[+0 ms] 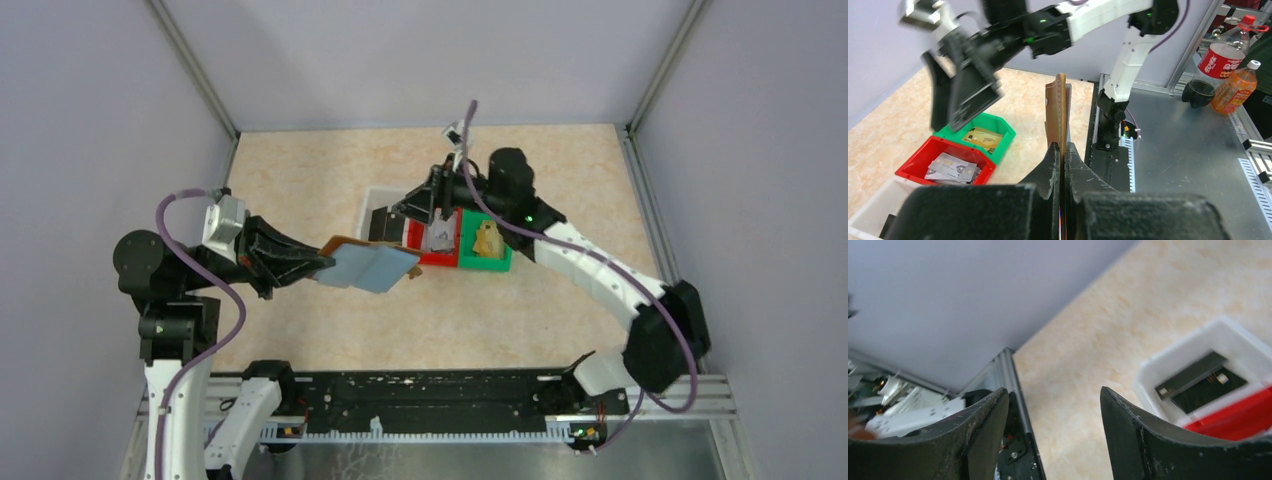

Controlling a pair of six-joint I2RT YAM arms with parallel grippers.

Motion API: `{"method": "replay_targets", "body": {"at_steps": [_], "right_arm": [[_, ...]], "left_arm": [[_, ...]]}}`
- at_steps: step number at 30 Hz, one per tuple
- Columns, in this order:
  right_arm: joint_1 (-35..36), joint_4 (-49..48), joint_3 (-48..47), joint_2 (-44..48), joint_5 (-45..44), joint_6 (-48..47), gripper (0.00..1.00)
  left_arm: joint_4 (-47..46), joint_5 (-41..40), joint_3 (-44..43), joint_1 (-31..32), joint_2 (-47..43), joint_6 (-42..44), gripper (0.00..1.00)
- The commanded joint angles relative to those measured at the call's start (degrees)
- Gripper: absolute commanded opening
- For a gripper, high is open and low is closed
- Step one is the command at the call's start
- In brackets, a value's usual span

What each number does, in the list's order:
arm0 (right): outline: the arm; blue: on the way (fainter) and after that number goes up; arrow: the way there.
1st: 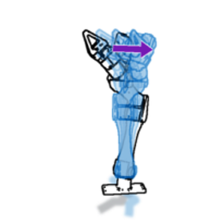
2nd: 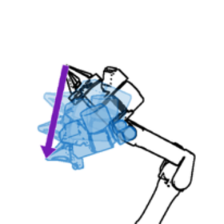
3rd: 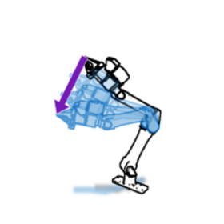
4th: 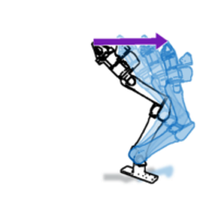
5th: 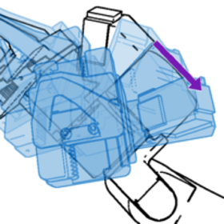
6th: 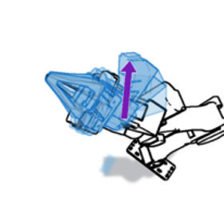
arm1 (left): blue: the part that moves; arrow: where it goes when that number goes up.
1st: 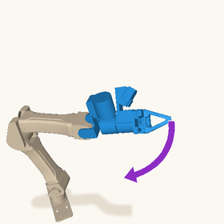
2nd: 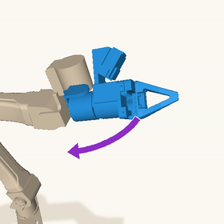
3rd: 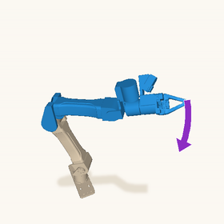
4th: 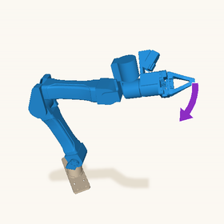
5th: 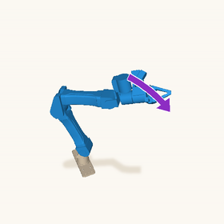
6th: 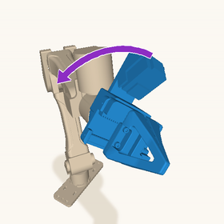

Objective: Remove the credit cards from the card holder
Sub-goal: Place the credit card in the storage box, then close the card holder at the center of the board.

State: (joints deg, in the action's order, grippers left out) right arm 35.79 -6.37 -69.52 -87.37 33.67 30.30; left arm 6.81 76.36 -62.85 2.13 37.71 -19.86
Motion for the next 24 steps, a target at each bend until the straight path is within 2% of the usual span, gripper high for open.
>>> {"method": "replay_targets", "body": {"at_steps": [1, 6, 10, 16, 24], "right_arm": [[1.8, -20.2, 11.6, 13.5, 9.0, 0.6, 0.67], [6.7, -19.1, 16.4, 21.5, 8.6, -3.7, 0.67], [12.8, -17.5, 16.7, 25.2, 3.6, -7.0, 0.68], [20.7, -19.6, 14.4, 24.0, -0.8, -9.5, 0.73], [24.5, -24.3, 12.8, 21.3, -1.6, -9.6, 0.78]], "left_arm": [[-4.2, 1.0, 0.7, -0.1, -0.1, -0.4, 0.0], [-4.3, 0.4, 1.3, -0.1, -0.1, 1.2, 0.0], [-4.2, 0.2, 1.6, -0.1, 0.0, 1.9, 0.0], [-4.2, 0.5, 1.6, -0.1, 0.5, 1.5, 0.0], [-1.8, 1.0, 2.5, -0.1, -0.7, 4.7, 0.0]]}}
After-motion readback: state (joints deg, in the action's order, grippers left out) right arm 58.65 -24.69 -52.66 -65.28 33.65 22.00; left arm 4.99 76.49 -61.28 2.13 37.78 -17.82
